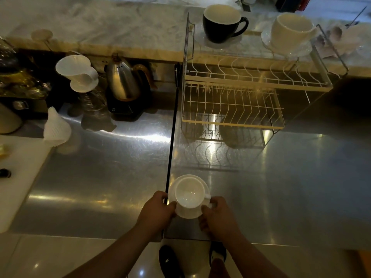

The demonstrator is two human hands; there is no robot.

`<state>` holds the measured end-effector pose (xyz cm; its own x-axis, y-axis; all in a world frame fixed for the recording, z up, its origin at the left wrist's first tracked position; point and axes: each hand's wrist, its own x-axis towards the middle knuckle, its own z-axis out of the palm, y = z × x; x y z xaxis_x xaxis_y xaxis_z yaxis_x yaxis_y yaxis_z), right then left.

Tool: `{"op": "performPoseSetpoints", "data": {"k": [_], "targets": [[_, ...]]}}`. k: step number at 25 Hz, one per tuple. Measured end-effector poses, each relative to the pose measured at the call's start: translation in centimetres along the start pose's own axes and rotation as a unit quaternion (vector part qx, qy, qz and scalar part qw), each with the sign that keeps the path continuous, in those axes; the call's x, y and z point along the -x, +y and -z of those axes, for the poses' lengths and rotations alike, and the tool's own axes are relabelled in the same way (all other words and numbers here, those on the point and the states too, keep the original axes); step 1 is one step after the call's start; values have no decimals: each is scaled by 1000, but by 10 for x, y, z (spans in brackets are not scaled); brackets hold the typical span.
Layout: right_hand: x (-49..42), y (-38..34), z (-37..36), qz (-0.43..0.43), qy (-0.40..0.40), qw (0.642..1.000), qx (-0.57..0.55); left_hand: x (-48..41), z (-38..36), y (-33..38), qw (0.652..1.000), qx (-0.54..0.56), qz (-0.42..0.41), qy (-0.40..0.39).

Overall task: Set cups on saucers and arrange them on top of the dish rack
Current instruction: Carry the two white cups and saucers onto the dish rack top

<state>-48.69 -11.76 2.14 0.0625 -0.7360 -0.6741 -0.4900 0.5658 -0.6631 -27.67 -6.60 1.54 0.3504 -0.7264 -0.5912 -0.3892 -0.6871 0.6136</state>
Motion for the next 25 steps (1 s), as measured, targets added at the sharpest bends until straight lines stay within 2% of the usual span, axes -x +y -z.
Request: {"op": "performPoseSetpoints", "data": {"k": [2,12,19,25], "targets": [[0,0,-5,1,-8,1000,-9,2,-4,1,999,25,22,0],[1,-21,0,16,15,999,-42,2,5,22,999,46,6,-13],[12,-84,39,40,19,992,-116,9,35,90,995,80,-42,34],[25,-144,86,117,32,989,-87,22,63,157,988,118,-89,35]]}}
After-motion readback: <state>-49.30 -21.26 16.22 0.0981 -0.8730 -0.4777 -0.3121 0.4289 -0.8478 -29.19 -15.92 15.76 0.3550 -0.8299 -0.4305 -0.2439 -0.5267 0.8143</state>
